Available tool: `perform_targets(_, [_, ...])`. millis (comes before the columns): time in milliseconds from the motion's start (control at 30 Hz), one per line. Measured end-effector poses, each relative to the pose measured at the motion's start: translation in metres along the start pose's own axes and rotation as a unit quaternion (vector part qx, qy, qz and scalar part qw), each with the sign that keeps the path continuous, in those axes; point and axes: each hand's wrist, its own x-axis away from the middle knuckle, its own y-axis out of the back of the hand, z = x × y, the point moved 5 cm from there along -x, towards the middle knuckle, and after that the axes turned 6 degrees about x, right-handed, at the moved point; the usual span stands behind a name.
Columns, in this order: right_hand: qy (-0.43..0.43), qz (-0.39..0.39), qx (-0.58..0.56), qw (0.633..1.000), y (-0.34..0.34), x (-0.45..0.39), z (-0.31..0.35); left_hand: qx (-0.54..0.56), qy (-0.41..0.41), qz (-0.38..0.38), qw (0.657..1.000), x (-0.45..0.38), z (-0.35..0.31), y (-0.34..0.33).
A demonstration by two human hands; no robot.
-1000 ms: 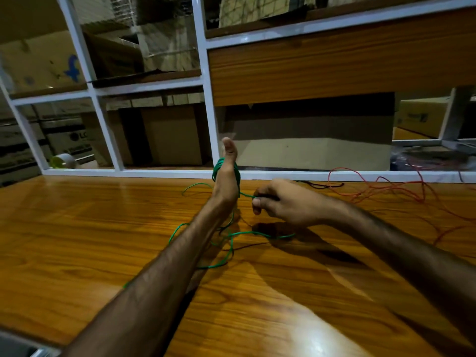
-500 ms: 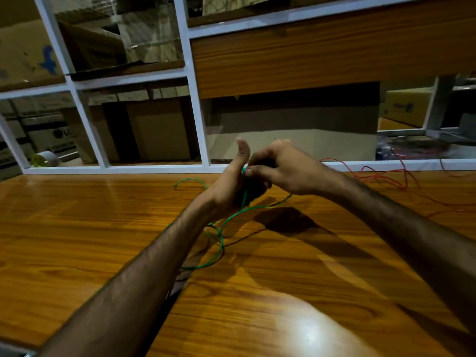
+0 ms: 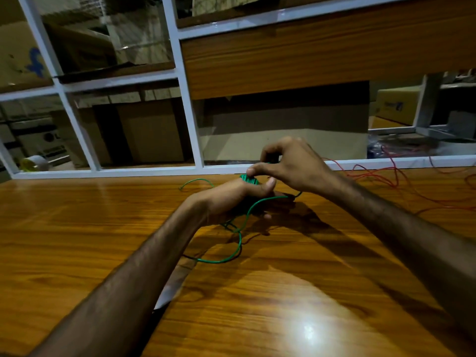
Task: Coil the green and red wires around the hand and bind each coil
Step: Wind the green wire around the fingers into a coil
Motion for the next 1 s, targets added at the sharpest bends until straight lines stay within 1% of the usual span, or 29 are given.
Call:
perform_targets(67, [-0.009,0.009,-0.027,1.000,-0.004,0.001,-0.007,0.015,0.010,0.012,1.000,0.002,0.000,0.001])
perform_targets(133, [-0.009,0.019,-0.068,0.997,-0.007,0.002,-0.013,0.048,0.007,0.043,0.998,0.006,-0.004,-0.004])
perform_targets(200, [-0.004,0.031,-0.109,0.994,-0.012,0.003,-0.014,0.083,-0.010,0.065,0.994,0.012,-0.012,-0.012])
perform_targets(267, [-0.004,0.045,-0.153,0.987,-0.018,0.004,-0.015,0.096,-0.036,0.061,0.993,0.016,-0.018,-0.014])
perform_targets(333, [-0.018,0.060,-0.184,0.981,-0.024,0.005,-0.018,0.083,-0.057,0.042,0.994,0.020,-0.023,-0.014])
perform_targets(467, [-0.050,0.076,-0.182,0.979,-0.034,0.008,-0.028,0.031,-0.066,0.031,0.997,0.019,-0.022,-0.014])
perform_targets(567, [-0.057,0.058,-0.165,0.983,-0.030,0.011,-0.026,0.005,-0.036,0.052,0.998,0.016,-0.015,-0.020])
perform_targets(667, [-0.036,0.006,-0.150,0.988,-0.021,0.009,-0.023,-0.041,0.019,0.087,0.995,0.013,-0.004,-0.031])
perform_targets(767, [-0.024,-0.028,-0.135,0.990,-0.015,0.006,-0.024,-0.080,0.042,0.114,0.989,0.012,0.002,-0.036])
perform_targets(867, [-0.058,0.000,-0.155,0.986,-0.022,0.009,-0.033,-0.054,0.022,0.103,0.993,0.012,-0.003,-0.030])
perform_targets(1000, [-0.111,0.097,-0.199,0.969,-0.043,0.019,-0.040,-0.025,-0.055,0.030,0.998,0.007,-0.015,-0.015])
